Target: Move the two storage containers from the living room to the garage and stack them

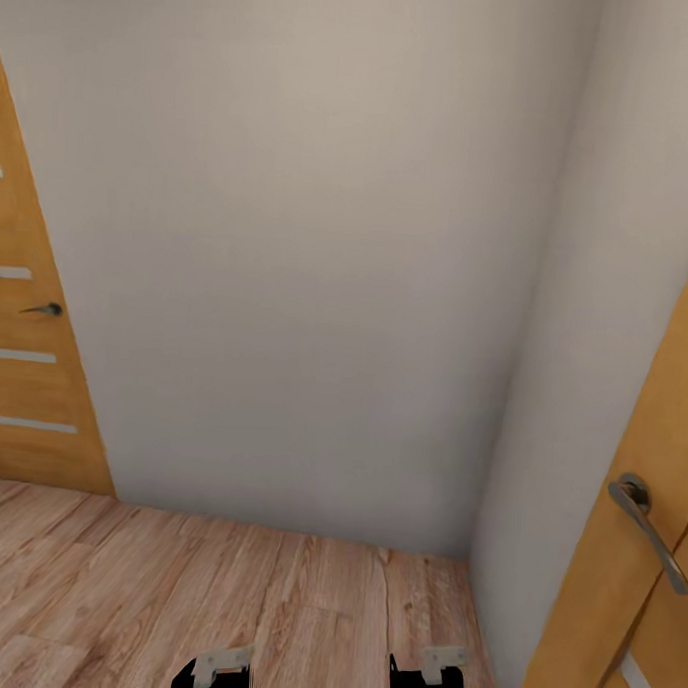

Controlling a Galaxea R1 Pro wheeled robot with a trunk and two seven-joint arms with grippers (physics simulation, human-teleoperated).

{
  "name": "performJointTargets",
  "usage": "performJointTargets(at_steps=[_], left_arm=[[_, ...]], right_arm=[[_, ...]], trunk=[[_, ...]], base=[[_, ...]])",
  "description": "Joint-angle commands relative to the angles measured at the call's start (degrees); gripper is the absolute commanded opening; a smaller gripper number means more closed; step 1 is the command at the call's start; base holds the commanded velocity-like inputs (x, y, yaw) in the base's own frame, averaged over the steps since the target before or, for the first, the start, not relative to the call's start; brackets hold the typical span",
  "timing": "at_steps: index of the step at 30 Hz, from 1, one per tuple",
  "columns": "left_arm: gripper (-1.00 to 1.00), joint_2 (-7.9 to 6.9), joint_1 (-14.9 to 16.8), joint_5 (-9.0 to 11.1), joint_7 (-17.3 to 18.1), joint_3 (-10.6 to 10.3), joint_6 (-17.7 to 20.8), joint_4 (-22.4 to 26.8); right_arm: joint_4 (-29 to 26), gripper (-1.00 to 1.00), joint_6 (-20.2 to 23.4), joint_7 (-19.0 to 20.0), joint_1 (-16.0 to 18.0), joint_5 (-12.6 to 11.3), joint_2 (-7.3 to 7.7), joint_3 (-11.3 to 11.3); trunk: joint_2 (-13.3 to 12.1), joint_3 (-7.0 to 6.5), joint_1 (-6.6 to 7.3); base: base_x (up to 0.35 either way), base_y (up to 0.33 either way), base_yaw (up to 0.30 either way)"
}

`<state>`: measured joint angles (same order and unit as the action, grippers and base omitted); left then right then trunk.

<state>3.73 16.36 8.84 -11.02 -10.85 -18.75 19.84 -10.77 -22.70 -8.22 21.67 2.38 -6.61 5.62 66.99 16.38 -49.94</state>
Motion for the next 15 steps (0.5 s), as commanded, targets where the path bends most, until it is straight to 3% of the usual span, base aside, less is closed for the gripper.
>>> performJointTargets(at_steps=[1, 15], left_arm=[[1.0, -0.03, 0.07, 0.57, -0.31, -0.49, -0.23, -0.07], [1.0, -0.01, 0.07, 0.57, -0.31, -0.49, -0.23, -0.07]], right_arm=[[0.04, 1.0, -0.05, -0.59, 0.04, 0.25, 0.02, 0.44], [0.05, 1.0, -0.05, -0.61, 0.04, 0.26, 0.02, 0.44]], trunk=[[0.04, 0.07, 0.0], [0.04, 0.07, 0.0]], base=[[0.0, 0.0, 0.262], [0.0, 0.0, 0.263]])
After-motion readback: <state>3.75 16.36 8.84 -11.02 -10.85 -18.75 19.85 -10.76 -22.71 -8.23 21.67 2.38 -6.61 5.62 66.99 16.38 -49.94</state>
